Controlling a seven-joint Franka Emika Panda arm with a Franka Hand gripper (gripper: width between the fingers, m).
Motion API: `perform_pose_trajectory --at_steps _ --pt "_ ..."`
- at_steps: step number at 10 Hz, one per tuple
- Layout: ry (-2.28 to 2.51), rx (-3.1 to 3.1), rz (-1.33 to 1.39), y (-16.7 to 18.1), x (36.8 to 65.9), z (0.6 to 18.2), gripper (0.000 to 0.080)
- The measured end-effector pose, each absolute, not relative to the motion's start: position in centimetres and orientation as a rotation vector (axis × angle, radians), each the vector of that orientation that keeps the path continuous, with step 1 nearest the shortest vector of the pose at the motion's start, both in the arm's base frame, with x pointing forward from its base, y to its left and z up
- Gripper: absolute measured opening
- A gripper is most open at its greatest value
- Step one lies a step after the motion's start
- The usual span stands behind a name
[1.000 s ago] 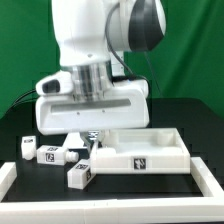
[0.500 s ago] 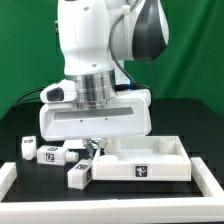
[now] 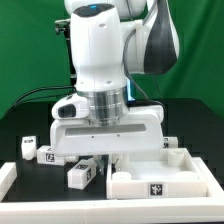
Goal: Assemble one leg
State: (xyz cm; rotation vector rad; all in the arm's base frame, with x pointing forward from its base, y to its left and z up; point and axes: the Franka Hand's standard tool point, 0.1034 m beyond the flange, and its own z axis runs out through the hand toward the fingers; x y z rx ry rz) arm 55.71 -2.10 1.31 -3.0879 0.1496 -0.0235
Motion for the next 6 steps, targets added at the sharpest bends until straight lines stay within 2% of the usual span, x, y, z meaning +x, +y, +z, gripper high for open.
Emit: perform_pose_trajectory --at_steps 2,6 --pt "0.14 -3.095 -0.043 -2.1 57.1 0.8 0.0051" --pt "0.138 -3.114 -0.104 -2.1 58.2 1.0 0.0051"
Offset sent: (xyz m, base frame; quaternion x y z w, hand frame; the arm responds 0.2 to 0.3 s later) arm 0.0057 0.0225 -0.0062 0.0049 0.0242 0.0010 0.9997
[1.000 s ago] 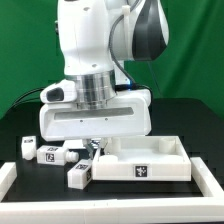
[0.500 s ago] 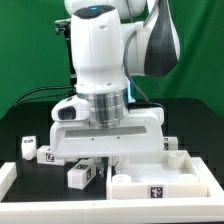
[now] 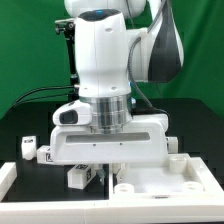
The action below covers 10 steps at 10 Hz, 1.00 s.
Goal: Assemble one leg
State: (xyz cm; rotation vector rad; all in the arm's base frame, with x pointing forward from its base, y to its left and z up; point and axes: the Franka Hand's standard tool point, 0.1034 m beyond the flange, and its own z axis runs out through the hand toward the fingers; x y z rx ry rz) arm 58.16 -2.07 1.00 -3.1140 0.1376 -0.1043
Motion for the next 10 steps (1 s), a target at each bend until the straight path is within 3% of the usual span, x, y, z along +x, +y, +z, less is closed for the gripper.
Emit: perform_pose_trajectory --at_steps 5,6,7,8,9,10 --pt "0.121 -3.115 -0.1 -2.1 58.4 0.8 0.0051" --pt "0.12 -3.115 -0.1 -2.1 58.4 0.8 0.0125" --pt "0.12 -3.115 -0.1 -2.1 58.4 0.8 0.0125" --pt "0.12 -3.115 -0.1 -2.1 58.4 0.8 0.0262" --pt "0.12 -3.115 -0.103 -2.1 58.5 1.0 0.0457" --pt "0.14 -3.099 -0.059 -1.7 58.1 2.1 0.0457"
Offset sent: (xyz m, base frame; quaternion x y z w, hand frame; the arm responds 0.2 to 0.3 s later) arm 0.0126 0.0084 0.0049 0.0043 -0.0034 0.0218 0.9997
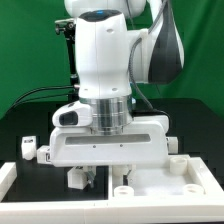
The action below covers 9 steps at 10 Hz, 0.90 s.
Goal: Assemble one leg
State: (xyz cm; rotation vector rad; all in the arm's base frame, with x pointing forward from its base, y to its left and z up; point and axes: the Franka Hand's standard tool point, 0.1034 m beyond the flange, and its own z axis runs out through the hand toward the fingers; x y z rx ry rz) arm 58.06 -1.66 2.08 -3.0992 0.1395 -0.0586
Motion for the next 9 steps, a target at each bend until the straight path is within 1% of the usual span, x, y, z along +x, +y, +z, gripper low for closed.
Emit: perform_pose_trajectory --at_steps 1,2,3,4,5,9 --pt "0.172 -3.077 -0.011 -1.0 57.3 4.1 0.0581" --pt "0.183 -3.067 0.012 -0.4 56.4 5.3 0.0628" --pt "0.191 -3.069 0.012 0.4 55.3 5.9 0.0628" --pt "0.239 -3.065 0.018 1.6 54.6 6.5 0.0645" --pt "0.245 -3.068 0.016 2.2 54.6 6.7 0.0648" --pt "0.237 -3.066 0.019 2.3 54.5 6.4 0.0649"
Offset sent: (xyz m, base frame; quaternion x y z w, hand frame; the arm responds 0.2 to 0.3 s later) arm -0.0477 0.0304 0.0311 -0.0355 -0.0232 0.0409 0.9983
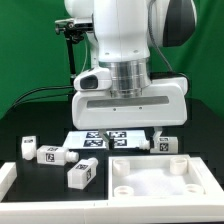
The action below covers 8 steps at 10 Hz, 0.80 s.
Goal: Assemble one leg
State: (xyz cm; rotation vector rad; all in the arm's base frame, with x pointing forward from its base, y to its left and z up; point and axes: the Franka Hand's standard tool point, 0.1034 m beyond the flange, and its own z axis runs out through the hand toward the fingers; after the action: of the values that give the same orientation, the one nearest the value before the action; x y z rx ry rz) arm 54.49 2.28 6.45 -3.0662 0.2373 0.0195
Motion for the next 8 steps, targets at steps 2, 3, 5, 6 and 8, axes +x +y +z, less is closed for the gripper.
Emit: perform_pose_trajectory --at_steps 2,3,5,6,8 --pt "0.254 -3.063 0.013 5.2 52.0 6.9 0.0649" --pt "0.277 -3.062 0.016 6.5 49.9 6.9 0.0649" --pt "0.299 -3.067 0.023 8.5 47.2 6.5 0.0649" --pt "0.305 -3.066 0.021 8.3 47.4 6.5 0.0649" --pt "0.305 -3.066 0.023 8.3 47.4 6.4 0.0649"
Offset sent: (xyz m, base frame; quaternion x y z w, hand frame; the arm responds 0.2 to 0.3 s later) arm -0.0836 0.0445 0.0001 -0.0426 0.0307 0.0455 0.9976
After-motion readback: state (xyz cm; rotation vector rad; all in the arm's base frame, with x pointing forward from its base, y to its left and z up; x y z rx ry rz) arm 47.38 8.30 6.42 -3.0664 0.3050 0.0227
